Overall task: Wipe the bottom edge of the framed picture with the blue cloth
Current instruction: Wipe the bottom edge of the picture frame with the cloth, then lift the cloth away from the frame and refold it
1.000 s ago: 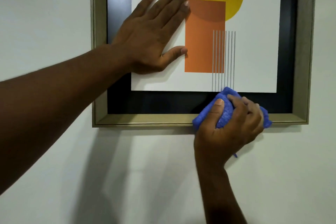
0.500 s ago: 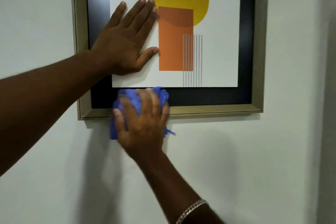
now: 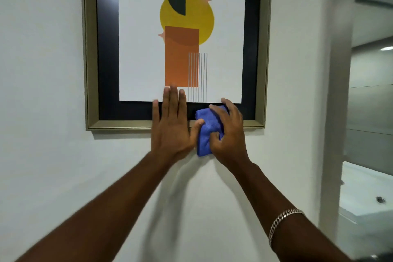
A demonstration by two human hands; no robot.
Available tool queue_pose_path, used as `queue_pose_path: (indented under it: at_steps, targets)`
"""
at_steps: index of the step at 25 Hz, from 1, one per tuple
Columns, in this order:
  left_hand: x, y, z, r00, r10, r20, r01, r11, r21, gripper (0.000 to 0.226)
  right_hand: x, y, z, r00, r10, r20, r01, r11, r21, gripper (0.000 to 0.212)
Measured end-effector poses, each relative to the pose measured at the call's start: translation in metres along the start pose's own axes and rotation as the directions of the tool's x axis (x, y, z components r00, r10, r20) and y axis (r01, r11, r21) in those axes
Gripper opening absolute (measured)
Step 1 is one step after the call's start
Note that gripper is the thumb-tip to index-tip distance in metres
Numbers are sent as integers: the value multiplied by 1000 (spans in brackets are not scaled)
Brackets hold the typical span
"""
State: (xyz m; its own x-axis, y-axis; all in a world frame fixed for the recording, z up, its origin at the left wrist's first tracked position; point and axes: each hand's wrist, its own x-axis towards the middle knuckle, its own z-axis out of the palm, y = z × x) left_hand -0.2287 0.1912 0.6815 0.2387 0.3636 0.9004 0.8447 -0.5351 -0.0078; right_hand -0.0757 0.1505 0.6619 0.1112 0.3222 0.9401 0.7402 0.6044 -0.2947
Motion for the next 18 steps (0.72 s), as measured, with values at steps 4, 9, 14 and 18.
queue_pose_path:
  at_steps: [4,9,14,18]
  targets:
    - [-19,39,11,994,-106,35,108,991,-81,78,-4,5,-13,999,22,40,-21,1000,-21,75]
    - [-47,88,16,977,-162,-138,38,770,-637,27,-23,19,-52,999,37,-13,-36,993,115,81]
    - [-99,143,43,939,-345,-1,188,512,-838,12,-97,53,-95,916,394,79,-391,832,393,79]
    - [-184,188,98,841,-435,321,485,346,-803,15,-194,103,-117,735,642,218,-678,686,264,33]
